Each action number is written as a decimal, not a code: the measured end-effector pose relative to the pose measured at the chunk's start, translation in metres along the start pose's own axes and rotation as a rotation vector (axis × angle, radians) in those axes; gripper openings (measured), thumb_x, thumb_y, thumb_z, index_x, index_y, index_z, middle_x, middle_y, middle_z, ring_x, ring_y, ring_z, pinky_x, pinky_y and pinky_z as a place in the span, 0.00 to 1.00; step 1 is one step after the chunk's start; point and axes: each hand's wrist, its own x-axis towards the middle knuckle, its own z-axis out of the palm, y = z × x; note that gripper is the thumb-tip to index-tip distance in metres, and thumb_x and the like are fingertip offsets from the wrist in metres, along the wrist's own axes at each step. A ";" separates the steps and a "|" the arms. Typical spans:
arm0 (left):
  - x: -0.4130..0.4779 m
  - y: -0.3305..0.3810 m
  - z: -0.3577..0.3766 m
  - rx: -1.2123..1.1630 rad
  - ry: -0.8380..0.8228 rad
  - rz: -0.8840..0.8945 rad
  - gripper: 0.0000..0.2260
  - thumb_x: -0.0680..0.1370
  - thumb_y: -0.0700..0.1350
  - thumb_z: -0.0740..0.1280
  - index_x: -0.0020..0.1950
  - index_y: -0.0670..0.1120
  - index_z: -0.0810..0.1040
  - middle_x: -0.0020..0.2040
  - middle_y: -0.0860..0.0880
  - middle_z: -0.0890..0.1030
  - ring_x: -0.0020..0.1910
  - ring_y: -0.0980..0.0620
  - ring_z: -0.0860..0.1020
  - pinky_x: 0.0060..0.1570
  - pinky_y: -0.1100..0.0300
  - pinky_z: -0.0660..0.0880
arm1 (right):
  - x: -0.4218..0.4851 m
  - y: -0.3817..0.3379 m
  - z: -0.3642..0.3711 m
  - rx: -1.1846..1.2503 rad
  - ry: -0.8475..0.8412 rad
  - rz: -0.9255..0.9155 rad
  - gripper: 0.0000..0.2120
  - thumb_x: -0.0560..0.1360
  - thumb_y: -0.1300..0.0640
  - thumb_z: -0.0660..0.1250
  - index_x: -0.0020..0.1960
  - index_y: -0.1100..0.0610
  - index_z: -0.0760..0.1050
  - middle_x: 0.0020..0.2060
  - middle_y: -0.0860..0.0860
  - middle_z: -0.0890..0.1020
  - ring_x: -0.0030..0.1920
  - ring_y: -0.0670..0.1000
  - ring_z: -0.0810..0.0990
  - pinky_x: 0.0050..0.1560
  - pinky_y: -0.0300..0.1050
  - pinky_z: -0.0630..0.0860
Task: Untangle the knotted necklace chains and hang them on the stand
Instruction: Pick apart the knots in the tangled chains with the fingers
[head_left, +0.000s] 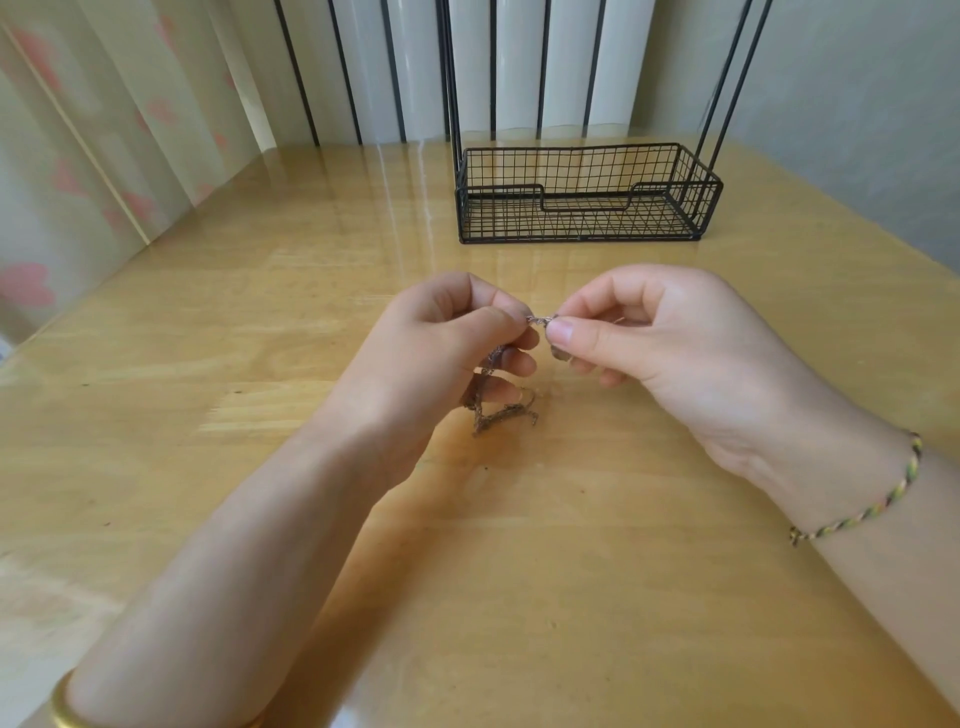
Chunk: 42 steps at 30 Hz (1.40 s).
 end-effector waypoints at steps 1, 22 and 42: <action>0.000 0.000 0.000 -0.021 -0.001 -0.003 0.06 0.77 0.36 0.63 0.41 0.42 0.75 0.36 0.48 0.80 0.34 0.54 0.79 0.31 0.63 0.75 | 0.000 0.000 0.000 0.017 -0.013 0.020 0.02 0.70 0.60 0.72 0.40 0.57 0.78 0.31 0.48 0.81 0.32 0.42 0.77 0.31 0.33 0.73; 0.001 -0.001 0.001 -0.082 0.015 0.043 0.09 0.77 0.33 0.61 0.44 0.46 0.73 0.31 0.52 0.77 0.30 0.56 0.71 0.33 0.62 0.68 | 0.000 -0.004 -0.002 0.103 -0.180 0.110 0.05 0.74 0.66 0.66 0.45 0.58 0.77 0.30 0.51 0.78 0.30 0.47 0.76 0.33 0.41 0.75; -0.001 -0.003 0.002 0.253 0.008 0.182 0.04 0.74 0.39 0.69 0.43 0.48 0.79 0.33 0.56 0.77 0.30 0.59 0.72 0.31 0.68 0.70 | 0.003 0.000 -0.002 0.483 -0.143 0.249 0.09 0.72 0.70 0.62 0.36 0.60 0.73 0.28 0.54 0.76 0.27 0.49 0.75 0.27 0.40 0.74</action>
